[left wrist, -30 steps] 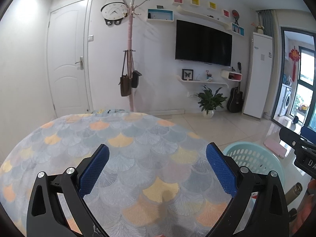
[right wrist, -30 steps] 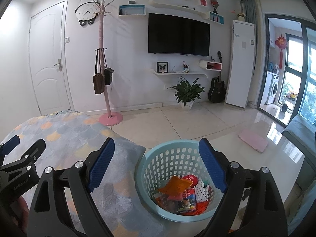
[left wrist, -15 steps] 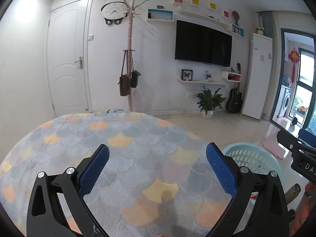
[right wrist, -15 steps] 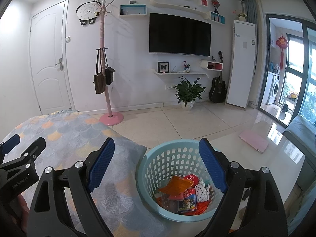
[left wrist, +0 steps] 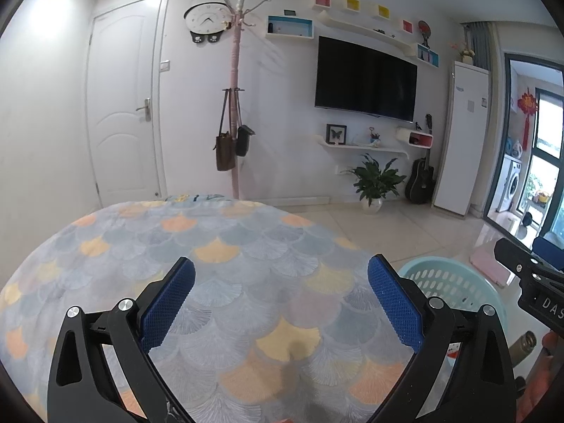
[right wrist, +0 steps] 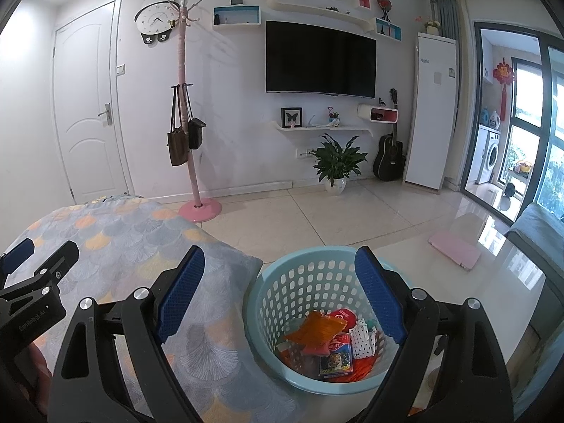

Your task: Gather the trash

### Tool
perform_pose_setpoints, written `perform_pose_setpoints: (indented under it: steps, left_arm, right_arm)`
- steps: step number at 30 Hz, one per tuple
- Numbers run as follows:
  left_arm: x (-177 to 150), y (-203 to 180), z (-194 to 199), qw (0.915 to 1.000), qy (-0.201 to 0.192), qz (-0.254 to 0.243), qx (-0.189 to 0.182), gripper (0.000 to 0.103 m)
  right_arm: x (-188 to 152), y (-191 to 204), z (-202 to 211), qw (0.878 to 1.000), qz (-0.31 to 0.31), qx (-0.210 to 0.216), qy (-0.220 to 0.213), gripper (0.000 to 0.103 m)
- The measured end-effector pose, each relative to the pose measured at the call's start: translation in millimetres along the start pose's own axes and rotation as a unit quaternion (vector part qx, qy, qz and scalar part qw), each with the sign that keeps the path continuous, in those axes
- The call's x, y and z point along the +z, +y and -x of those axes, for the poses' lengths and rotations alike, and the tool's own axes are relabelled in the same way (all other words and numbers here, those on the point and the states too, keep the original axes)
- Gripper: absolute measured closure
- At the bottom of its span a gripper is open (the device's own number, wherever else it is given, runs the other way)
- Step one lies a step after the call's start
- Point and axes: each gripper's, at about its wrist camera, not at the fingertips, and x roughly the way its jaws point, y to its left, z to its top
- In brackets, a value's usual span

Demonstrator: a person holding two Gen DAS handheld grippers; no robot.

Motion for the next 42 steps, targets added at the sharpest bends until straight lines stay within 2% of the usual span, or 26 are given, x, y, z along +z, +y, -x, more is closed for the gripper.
perform_pose_setpoints:
  steps: [15, 36, 42]
  left_arm:
    - [0.0, -10.2, 6.0, 0.9996, -0.011, -0.025, 0.004, 0.008]
    - [1.3, -6.9, 6.0, 0.9997, -0.011, -0.022, 0.008, 0.008]
    - [4.5, -3.3, 1.8, 0.9999, 0.003, -0.01, -0.011, 0.008]
  right_arm:
    - [-0.5, -0.3, -1.4, 1.0, -0.001, 0.001, 0.001, 0.019]
    - [1.2, -2.8, 1.7, 1.0, -0.004, 0.0, -0.006, 0.019]
    - [1.6, -2.2, 1.9, 1.0, -0.002, -0.001, -0.006, 0.019]
